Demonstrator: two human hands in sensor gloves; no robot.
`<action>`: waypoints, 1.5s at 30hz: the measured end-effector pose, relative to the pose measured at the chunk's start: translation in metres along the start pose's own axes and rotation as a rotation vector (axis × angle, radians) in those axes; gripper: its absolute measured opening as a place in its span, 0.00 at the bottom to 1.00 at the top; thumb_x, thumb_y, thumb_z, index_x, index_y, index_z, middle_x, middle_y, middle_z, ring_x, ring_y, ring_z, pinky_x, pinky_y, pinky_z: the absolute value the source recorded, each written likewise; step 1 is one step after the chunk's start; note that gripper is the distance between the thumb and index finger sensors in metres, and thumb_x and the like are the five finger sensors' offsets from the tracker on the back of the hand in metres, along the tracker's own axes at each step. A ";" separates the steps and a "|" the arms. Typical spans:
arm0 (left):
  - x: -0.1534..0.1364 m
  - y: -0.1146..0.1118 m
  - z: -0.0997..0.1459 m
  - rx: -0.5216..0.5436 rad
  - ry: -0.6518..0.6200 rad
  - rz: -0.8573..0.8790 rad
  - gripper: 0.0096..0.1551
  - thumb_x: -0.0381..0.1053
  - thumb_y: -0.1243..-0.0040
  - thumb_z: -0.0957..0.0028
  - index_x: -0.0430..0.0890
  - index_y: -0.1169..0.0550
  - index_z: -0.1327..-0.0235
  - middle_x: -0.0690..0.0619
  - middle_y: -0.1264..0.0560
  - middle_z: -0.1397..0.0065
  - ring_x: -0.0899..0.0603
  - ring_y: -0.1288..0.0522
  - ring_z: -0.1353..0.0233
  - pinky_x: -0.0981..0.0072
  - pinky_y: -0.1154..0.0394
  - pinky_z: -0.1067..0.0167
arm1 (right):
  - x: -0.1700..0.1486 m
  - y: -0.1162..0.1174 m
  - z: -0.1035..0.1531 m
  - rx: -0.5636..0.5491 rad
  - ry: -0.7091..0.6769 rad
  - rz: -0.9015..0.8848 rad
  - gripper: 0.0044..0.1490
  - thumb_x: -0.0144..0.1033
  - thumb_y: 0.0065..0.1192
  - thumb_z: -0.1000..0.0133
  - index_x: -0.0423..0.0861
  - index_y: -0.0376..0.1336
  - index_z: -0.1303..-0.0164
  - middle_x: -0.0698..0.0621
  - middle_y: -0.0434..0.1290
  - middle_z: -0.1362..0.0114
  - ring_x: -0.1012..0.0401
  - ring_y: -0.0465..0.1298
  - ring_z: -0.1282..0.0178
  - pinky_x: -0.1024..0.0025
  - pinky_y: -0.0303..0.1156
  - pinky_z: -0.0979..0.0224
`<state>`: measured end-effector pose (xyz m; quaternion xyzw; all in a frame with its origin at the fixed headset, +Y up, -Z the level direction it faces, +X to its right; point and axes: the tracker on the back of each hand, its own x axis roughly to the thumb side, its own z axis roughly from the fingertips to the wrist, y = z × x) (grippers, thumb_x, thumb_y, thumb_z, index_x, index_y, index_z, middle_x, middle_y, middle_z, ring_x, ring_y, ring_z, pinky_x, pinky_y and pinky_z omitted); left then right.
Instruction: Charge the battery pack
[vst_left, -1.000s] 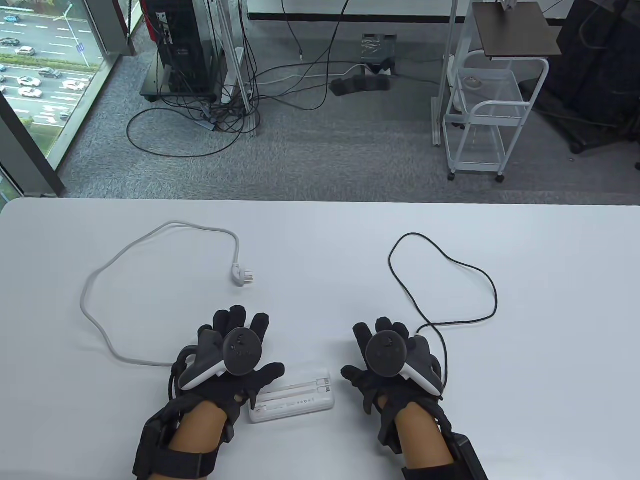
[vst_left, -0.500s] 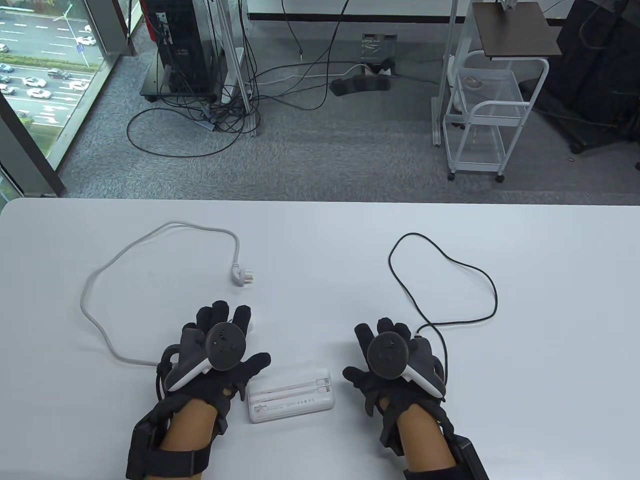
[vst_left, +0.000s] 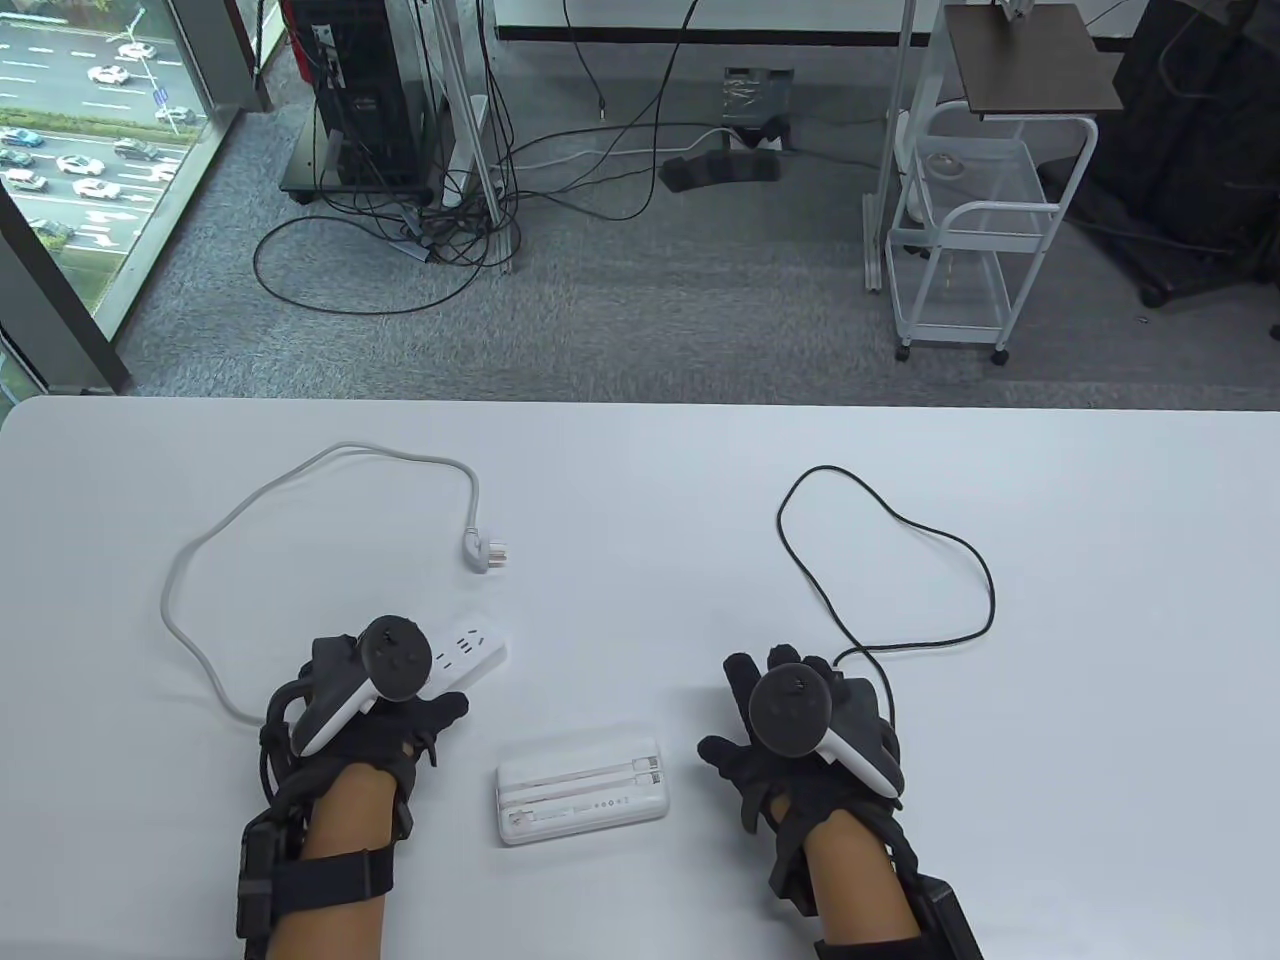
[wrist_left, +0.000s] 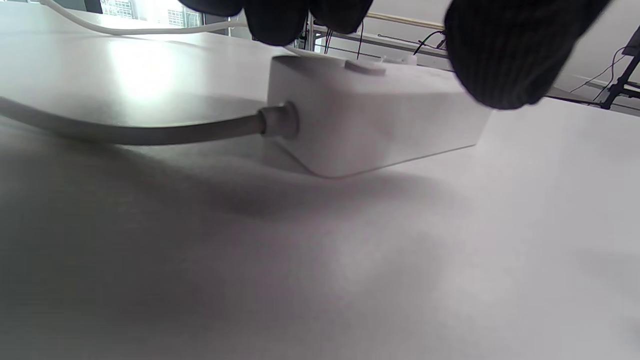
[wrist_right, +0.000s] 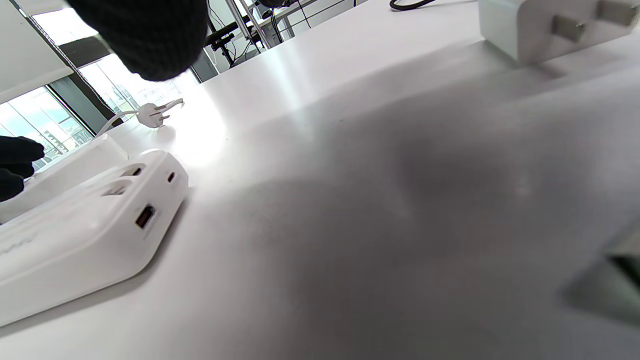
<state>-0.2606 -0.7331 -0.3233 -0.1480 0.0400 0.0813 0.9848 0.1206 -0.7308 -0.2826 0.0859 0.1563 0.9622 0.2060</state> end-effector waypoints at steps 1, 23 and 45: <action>-0.001 0.000 -0.001 0.001 0.004 -0.004 0.61 0.72 0.37 0.53 0.42 0.44 0.14 0.36 0.43 0.15 0.25 0.45 0.19 0.24 0.49 0.30 | 0.000 0.000 0.000 -0.002 -0.001 -0.001 0.55 0.55 0.59 0.46 0.48 0.38 0.18 0.30 0.34 0.15 0.26 0.37 0.20 0.17 0.30 0.32; -0.002 -0.007 -0.007 -0.010 -0.016 -0.042 0.54 0.66 0.34 0.51 0.43 0.39 0.16 0.43 0.32 0.21 0.28 0.39 0.20 0.23 0.48 0.30 | 0.003 0.002 -0.001 0.005 -0.009 0.005 0.54 0.55 0.59 0.46 0.48 0.39 0.18 0.30 0.34 0.15 0.26 0.37 0.20 0.17 0.30 0.32; 0.007 0.002 -0.017 -0.128 -0.005 0.020 0.52 0.62 0.34 0.51 0.41 0.37 0.17 0.40 0.33 0.21 0.28 0.39 0.20 0.21 0.49 0.31 | 0.005 -0.001 -0.005 0.015 -0.024 -0.036 0.54 0.55 0.59 0.46 0.47 0.39 0.17 0.30 0.34 0.15 0.25 0.37 0.20 0.17 0.30 0.33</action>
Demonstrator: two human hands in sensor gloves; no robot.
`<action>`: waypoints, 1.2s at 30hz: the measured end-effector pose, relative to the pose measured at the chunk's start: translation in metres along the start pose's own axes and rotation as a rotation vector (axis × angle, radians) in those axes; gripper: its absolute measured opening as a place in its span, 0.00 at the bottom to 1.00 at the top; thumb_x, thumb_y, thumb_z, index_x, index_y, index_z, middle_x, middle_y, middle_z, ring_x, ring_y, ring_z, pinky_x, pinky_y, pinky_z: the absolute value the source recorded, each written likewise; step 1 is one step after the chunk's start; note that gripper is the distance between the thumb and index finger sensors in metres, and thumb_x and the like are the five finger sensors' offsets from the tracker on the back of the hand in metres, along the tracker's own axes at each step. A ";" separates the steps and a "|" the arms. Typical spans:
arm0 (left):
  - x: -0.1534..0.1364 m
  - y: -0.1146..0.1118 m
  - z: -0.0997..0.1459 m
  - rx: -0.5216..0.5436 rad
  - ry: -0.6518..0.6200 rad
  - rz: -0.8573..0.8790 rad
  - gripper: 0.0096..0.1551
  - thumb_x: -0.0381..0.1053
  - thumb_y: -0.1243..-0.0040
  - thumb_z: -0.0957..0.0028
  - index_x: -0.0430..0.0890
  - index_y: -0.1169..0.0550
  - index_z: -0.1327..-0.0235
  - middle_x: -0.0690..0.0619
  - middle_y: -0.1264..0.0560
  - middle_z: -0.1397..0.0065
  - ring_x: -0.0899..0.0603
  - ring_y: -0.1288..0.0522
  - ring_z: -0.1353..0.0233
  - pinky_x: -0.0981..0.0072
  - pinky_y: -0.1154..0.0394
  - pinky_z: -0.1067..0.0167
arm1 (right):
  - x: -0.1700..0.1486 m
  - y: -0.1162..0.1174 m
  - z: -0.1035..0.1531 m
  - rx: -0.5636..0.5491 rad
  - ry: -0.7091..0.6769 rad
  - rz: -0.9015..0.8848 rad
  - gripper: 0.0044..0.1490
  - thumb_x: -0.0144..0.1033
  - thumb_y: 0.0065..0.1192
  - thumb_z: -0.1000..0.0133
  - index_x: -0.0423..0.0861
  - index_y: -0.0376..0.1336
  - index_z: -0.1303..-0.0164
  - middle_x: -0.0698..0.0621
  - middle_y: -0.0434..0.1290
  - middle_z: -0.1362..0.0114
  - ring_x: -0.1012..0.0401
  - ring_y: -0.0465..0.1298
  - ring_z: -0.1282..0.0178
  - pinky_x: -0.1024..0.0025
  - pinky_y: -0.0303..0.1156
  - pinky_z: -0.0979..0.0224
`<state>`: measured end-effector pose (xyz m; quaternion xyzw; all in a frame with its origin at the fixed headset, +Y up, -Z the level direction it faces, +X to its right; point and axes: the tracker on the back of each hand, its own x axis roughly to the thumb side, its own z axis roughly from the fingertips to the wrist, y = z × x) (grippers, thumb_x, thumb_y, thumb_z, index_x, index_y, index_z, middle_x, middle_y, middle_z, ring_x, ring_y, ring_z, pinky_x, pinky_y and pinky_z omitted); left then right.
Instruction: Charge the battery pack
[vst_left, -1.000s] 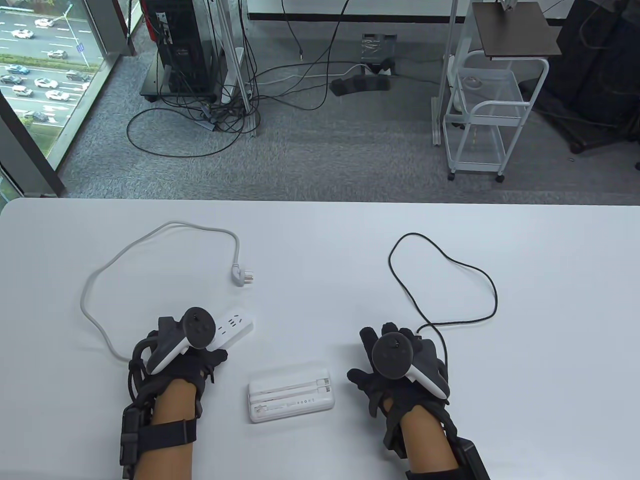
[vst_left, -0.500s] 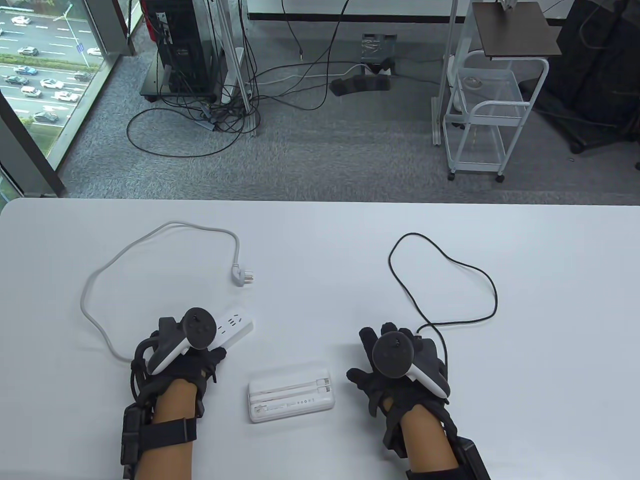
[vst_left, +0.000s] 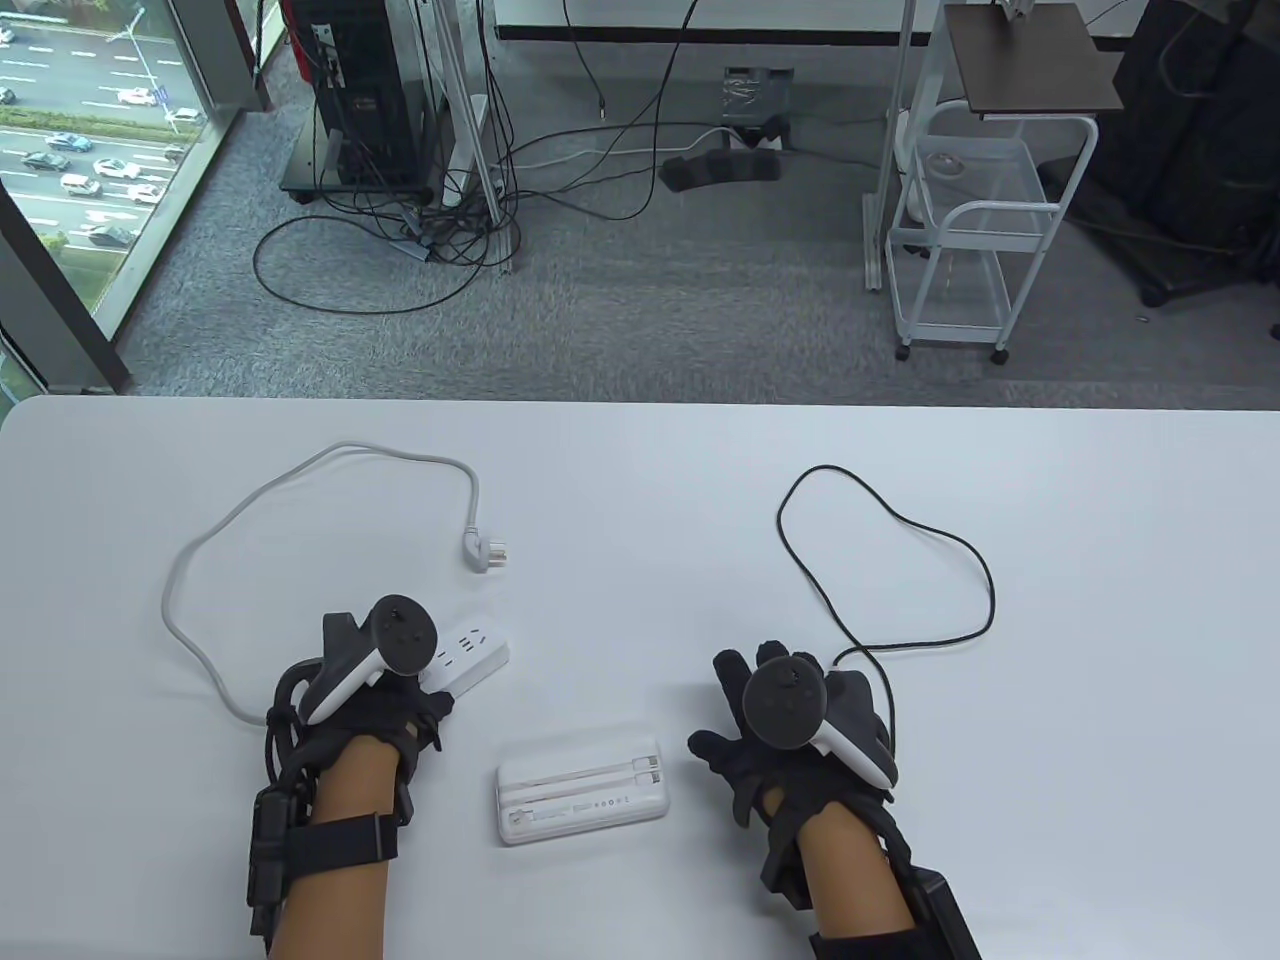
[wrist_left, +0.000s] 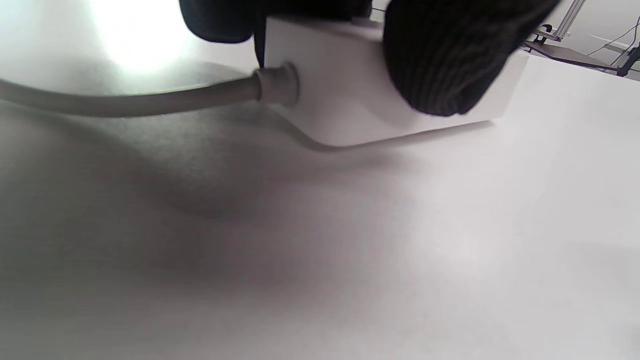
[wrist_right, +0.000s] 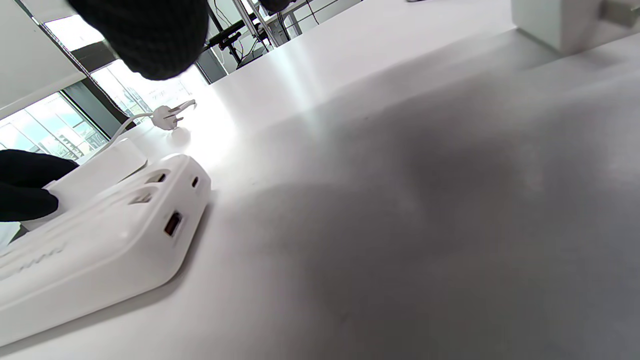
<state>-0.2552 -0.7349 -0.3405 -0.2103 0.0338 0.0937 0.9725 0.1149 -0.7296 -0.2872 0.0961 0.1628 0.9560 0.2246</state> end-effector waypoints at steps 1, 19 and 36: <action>0.002 0.000 0.000 -0.002 -0.007 -0.002 0.52 0.62 0.33 0.51 0.42 0.37 0.17 0.41 0.32 0.21 0.28 0.39 0.20 0.21 0.49 0.31 | 0.000 0.000 0.000 0.000 0.000 0.000 0.54 0.55 0.59 0.46 0.47 0.39 0.17 0.30 0.34 0.15 0.25 0.37 0.20 0.17 0.30 0.33; 0.108 -0.003 0.017 -0.061 -0.270 -0.231 0.53 0.66 0.27 0.58 0.51 0.35 0.19 0.49 0.30 0.22 0.32 0.36 0.19 0.24 0.46 0.29 | 0.001 0.000 0.000 0.005 0.000 0.004 0.54 0.55 0.59 0.46 0.47 0.40 0.17 0.30 0.34 0.15 0.25 0.37 0.20 0.17 0.30 0.33; 0.120 -0.012 0.011 -0.072 -0.317 -0.260 0.57 0.66 0.24 0.65 0.54 0.34 0.19 0.50 0.28 0.22 0.32 0.35 0.19 0.24 0.46 0.29 | 0.004 0.000 0.001 0.001 -0.010 0.022 0.54 0.55 0.59 0.46 0.47 0.40 0.17 0.30 0.34 0.15 0.25 0.37 0.20 0.17 0.30 0.33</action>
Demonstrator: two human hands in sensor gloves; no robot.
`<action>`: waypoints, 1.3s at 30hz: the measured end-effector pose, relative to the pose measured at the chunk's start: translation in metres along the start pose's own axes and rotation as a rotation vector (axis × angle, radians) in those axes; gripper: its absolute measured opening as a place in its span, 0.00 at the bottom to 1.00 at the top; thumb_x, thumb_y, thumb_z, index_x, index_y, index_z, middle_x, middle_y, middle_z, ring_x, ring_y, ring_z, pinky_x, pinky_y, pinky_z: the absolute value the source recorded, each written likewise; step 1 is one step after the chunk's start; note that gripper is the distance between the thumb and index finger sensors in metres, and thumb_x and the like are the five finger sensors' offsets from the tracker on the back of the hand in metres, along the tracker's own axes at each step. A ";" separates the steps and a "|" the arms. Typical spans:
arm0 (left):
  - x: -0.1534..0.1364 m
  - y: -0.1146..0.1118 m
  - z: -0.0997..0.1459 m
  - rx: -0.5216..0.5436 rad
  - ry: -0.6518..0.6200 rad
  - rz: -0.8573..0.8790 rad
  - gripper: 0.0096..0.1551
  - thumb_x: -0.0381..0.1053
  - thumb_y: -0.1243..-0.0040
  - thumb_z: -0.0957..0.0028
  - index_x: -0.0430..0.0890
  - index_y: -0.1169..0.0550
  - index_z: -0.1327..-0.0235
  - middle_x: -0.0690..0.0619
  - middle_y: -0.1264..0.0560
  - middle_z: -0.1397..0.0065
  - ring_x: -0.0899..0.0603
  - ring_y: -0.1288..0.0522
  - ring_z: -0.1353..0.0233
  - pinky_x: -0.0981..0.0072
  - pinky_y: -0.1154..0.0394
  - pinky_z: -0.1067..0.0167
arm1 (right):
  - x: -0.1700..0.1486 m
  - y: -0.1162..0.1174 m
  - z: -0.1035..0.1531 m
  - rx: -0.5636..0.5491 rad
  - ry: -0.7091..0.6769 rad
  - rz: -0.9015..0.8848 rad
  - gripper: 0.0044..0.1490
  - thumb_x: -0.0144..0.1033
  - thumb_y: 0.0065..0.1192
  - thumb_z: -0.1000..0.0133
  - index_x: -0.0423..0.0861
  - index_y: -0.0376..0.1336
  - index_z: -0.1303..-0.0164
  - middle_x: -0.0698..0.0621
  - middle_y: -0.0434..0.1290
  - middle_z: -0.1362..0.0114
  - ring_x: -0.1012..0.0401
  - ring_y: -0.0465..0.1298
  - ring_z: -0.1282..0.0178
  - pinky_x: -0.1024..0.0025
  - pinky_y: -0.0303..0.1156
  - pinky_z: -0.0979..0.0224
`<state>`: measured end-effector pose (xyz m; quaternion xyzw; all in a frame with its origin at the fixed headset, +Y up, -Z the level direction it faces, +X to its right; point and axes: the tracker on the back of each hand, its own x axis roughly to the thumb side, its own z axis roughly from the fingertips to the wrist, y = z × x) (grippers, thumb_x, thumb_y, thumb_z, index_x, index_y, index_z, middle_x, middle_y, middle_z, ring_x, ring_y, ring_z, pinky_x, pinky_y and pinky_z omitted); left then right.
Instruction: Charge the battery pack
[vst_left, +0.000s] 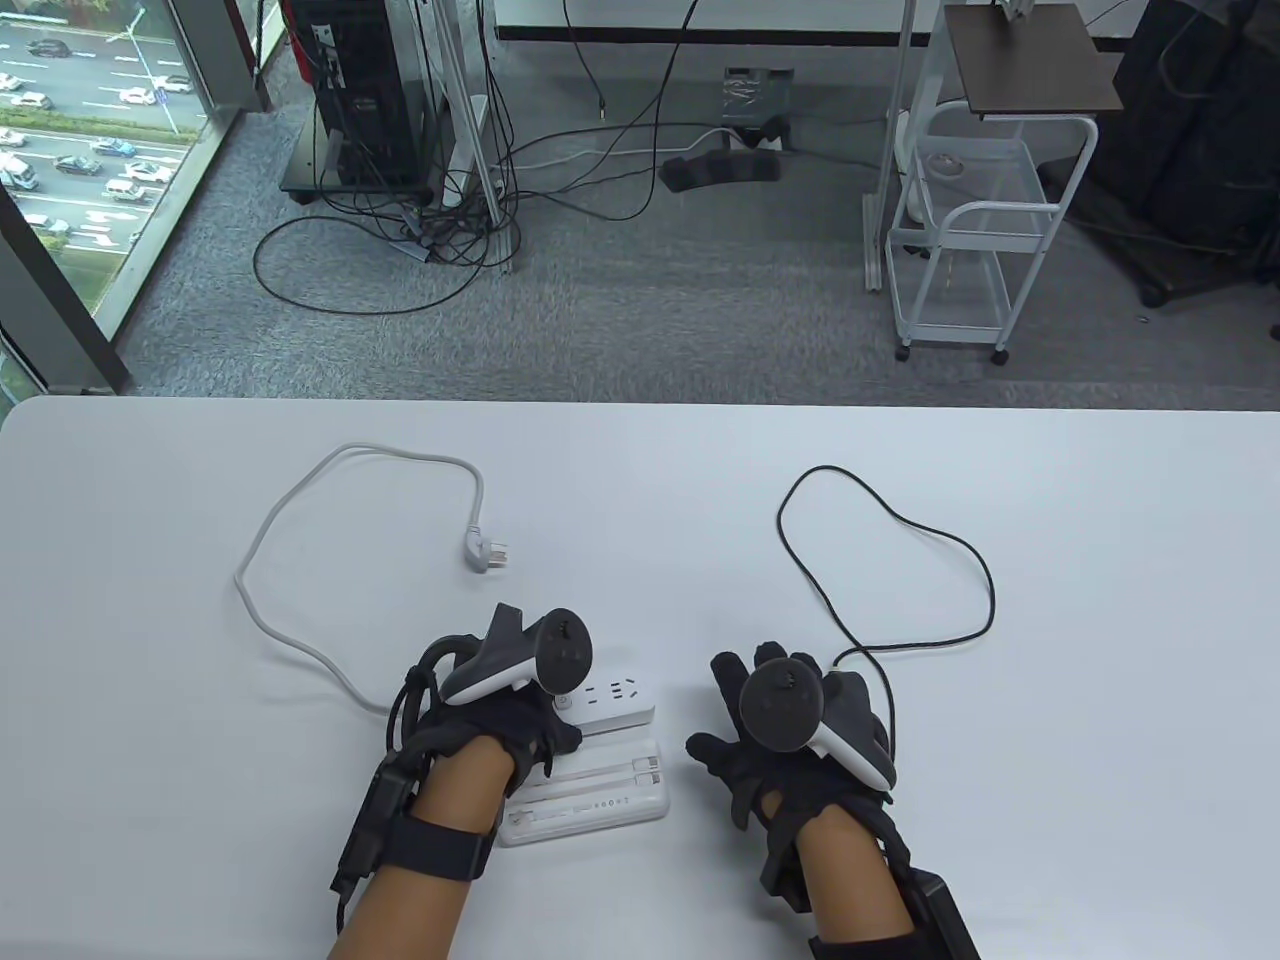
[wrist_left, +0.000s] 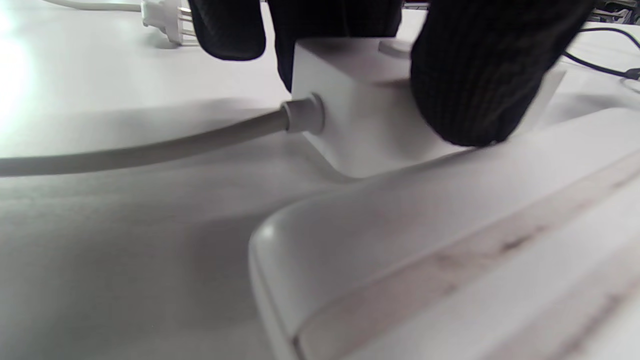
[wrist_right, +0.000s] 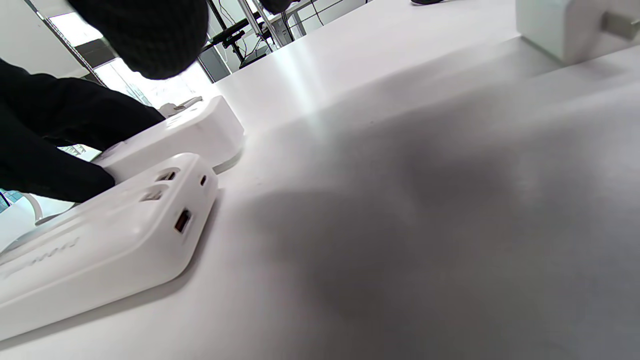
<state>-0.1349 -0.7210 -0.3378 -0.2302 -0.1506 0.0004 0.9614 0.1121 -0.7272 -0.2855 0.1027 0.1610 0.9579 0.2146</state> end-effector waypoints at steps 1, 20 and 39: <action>0.000 0.000 0.000 -0.002 -0.005 -0.003 0.57 0.66 0.24 0.65 0.55 0.34 0.19 0.50 0.29 0.22 0.32 0.35 0.19 0.24 0.46 0.29 | 0.001 0.000 0.000 0.000 -0.001 0.004 0.54 0.55 0.59 0.46 0.47 0.40 0.17 0.30 0.34 0.15 0.25 0.37 0.20 0.17 0.30 0.33; -0.022 0.002 0.013 0.033 -0.058 0.150 0.53 0.65 0.27 0.56 0.54 0.36 0.18 0.48 0.32 0.19 0.32 0.35 0.20 0.25 0.45 0.29 | -0.005 -0.035 0.020 -0.184 0.117 0.016 0.51 0.53 0.62 0.47 0.46 0.45 0.18 0.31 0.40 0.14 0.26 0.41 0.19 0.17 0.32 0.32; -0.038 0.002 0.022 0.092 -0.063 0.236 0.45 0.67 0.32 0.52 0.58 0.33 0.20 0.45 0.32 0.19 0.30 0.35 0.20 0.25 0.45 0.29 | -0.055 -0.033 -0.039 -0.100 0.756 0.357 0.49 0.63 0.66 0.54 0.40 0.65 0.31 0.40 0.79 0.38 0.43 0.82 0.46 0.34 0.67 0.32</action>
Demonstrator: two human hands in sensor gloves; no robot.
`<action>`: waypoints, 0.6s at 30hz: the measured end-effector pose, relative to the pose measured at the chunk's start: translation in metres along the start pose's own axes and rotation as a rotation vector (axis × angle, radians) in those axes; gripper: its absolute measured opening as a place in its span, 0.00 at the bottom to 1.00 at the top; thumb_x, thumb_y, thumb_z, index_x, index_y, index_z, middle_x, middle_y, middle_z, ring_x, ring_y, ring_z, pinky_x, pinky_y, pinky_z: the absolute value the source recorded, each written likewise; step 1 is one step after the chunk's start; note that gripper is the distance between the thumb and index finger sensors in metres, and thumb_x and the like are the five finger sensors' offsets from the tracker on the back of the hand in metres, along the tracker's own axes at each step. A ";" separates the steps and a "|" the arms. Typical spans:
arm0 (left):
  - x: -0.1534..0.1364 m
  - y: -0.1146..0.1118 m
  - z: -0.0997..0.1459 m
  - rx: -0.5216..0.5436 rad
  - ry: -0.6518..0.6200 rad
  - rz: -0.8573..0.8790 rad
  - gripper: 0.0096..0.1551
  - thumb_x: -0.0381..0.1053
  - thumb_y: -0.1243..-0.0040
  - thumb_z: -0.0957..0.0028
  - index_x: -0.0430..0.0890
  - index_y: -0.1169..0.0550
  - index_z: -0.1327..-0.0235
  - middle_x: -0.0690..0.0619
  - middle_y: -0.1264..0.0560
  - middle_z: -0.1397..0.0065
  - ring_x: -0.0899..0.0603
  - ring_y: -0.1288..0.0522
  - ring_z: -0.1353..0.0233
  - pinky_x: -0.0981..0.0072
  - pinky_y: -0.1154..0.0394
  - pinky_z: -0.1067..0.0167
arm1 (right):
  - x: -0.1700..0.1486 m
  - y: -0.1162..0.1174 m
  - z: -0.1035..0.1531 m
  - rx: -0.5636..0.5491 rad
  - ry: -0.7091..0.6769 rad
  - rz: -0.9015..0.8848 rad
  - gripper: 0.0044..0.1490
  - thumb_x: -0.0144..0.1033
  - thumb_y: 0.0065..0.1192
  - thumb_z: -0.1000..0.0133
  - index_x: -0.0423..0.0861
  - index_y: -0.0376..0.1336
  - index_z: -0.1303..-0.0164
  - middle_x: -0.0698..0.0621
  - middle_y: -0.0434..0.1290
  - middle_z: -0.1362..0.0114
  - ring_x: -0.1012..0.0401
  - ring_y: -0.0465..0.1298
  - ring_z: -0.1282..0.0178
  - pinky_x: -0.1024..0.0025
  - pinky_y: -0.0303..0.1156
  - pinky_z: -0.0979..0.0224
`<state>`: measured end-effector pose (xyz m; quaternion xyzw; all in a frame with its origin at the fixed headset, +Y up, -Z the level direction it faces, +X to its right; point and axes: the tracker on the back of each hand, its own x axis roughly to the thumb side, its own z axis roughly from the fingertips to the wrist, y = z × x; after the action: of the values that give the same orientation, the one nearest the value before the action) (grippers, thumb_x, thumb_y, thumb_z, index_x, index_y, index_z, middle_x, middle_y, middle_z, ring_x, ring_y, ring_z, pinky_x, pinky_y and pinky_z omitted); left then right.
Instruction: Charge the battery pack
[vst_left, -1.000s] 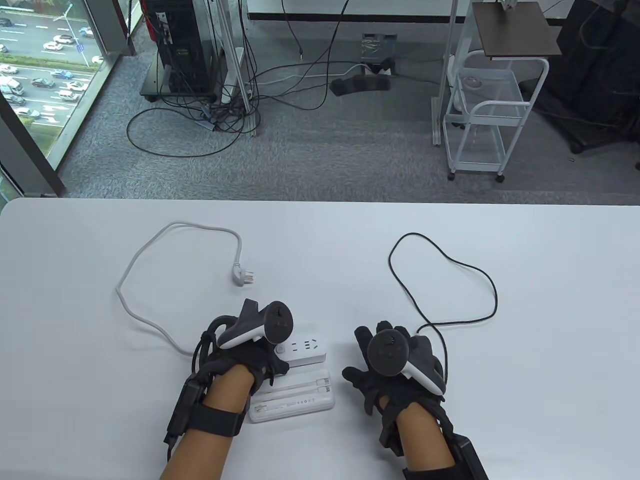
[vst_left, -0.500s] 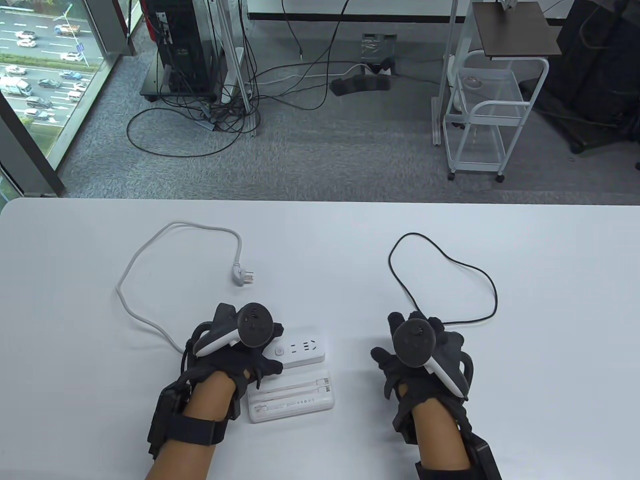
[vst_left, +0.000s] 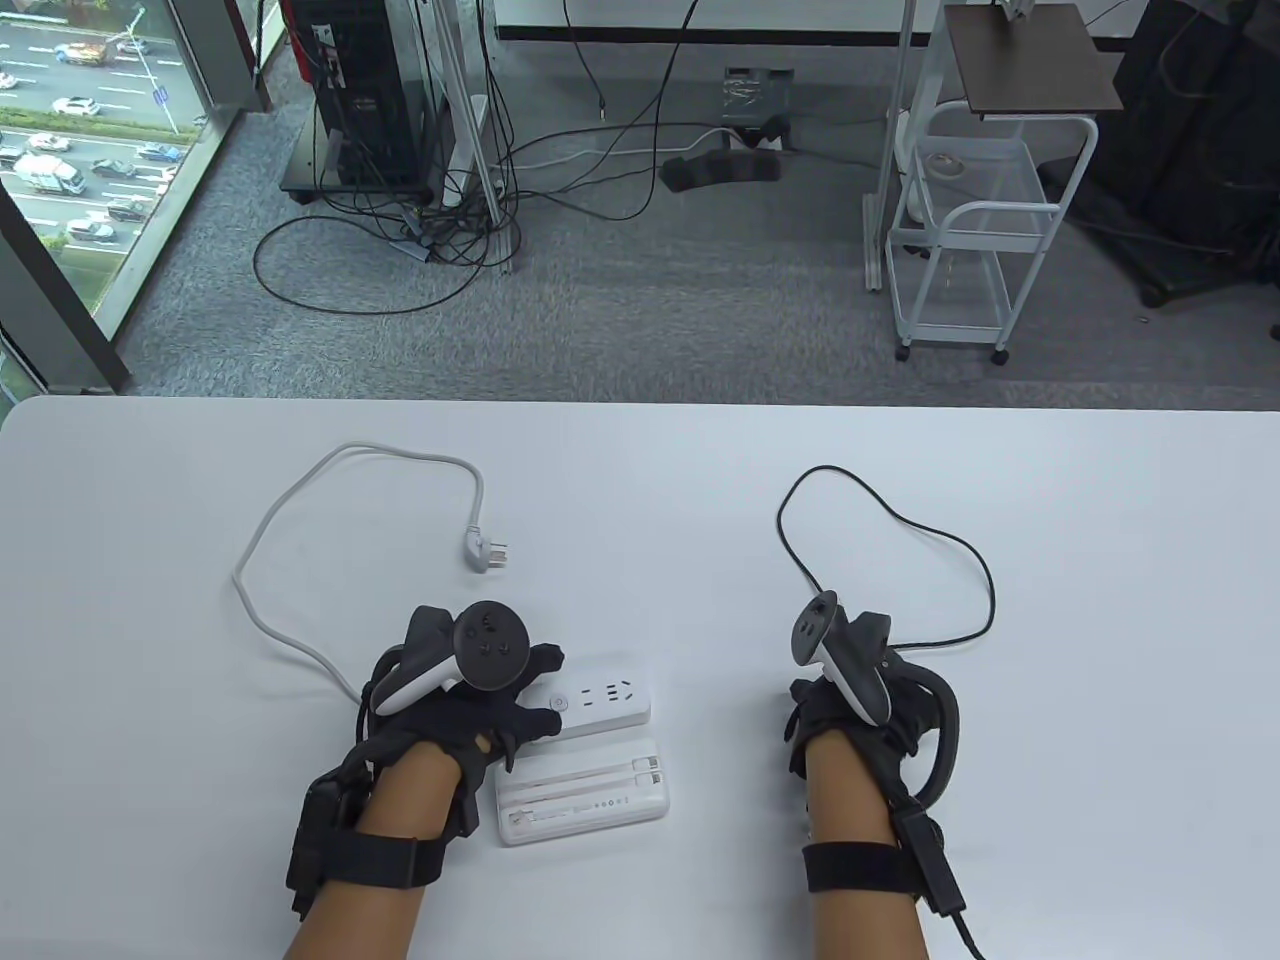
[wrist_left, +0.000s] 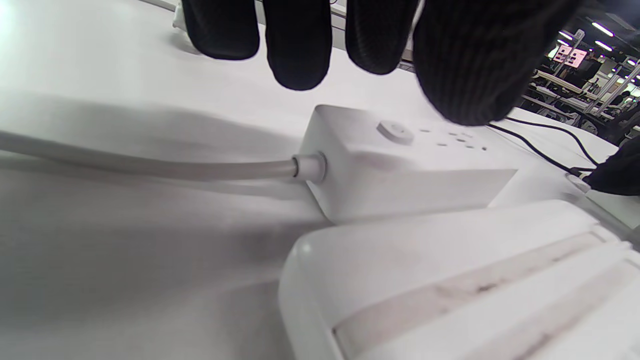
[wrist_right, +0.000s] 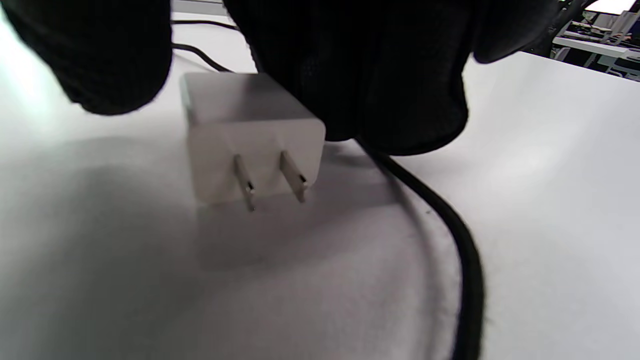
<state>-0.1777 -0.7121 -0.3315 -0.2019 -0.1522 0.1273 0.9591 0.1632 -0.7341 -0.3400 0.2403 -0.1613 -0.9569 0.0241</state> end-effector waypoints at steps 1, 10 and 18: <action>0.000 0.000 0.000 0.002 0.002 0.001 0.45 0.67 0.32 0.52 0.58 0.33 0.20 0.45 0.32 0.19 0.30 0.35 0.20 0.25 0.45 0.29 | 0.002 0.002 -0.002 0.014 0.023 0.008 0.50 0.63 0.66 0.54 0.40 0.64 0.30 0.40 0.79 0.38 0.43 0.82 0.46 0.33 0.67 0.32; 0.001 -0.002 -0.002 -0.006 0.002 -0.015 0.44 0.66 0.32 0.52 0.60 0.32 0.20 0.46 0.31 0.19 0.31 0.35 0.20 0.25 0.45 0.29 | 0.004 0.009 -0.007 -0.041 0.038 0.006 0.47 0.59 0.69 0.53 0.39 0.65 0.32 0.42 0.81 0.43 0.46 0.82 0.50 0.32 0.66 0.32; 0.007 -0.008 -0.008 -0.031 -0.009 -0.047 0.44 0.66 0.31 0.53 0.61 0.32 0.21 0.45 0.31 0.19 0.31 0.35 0.20 0.25 0.45 0.29 | -0.008 -0.003 0.000 -0.088 -0.013 -0.207 0.44 0.54 0.65 0.48 0.39 0.62 0.29 0.40 0.78 0.41 0.43 0.80 0.48 0.29 0.62 0.31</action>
<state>-0.1676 -0.7200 -0.3331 -0.2124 -0.1630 0.1033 0.9579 0.1700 -0.7305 -0.3375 0.2479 -0.0938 -0.9620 -0.0653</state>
